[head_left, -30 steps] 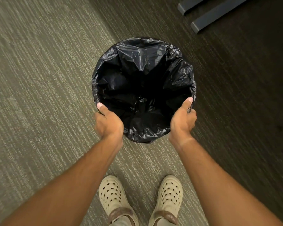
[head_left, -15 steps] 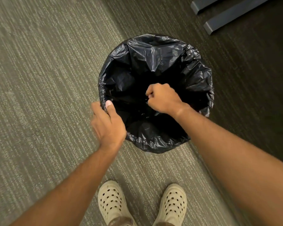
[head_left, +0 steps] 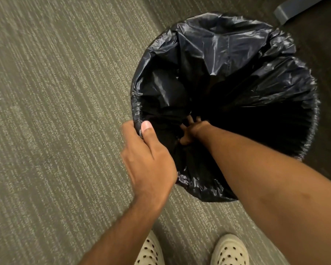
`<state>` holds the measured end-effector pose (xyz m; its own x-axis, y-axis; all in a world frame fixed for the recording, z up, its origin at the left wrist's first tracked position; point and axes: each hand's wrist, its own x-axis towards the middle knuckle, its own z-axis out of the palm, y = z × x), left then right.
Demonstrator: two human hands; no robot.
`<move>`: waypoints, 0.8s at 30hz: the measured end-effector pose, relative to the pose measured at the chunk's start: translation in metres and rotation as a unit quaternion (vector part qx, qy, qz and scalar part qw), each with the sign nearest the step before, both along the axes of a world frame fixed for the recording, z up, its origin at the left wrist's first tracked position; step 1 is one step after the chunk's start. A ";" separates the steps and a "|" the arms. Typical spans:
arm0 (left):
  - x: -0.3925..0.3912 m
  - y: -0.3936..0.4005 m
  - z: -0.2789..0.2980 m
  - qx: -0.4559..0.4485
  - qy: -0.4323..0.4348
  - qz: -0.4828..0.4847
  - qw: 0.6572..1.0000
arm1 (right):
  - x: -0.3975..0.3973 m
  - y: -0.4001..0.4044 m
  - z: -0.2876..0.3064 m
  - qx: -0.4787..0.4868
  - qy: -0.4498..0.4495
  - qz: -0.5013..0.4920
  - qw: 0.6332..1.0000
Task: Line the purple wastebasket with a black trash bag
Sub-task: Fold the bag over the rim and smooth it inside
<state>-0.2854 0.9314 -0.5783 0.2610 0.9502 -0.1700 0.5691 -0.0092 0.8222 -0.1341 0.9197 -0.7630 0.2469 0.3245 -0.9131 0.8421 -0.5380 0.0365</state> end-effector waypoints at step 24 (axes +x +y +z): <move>-0.001 0.001 0.007 0.004 0.043 -0.023 0.999 | 0.008 -0.020 0.070 0.113 -0.015 -0.084 0.990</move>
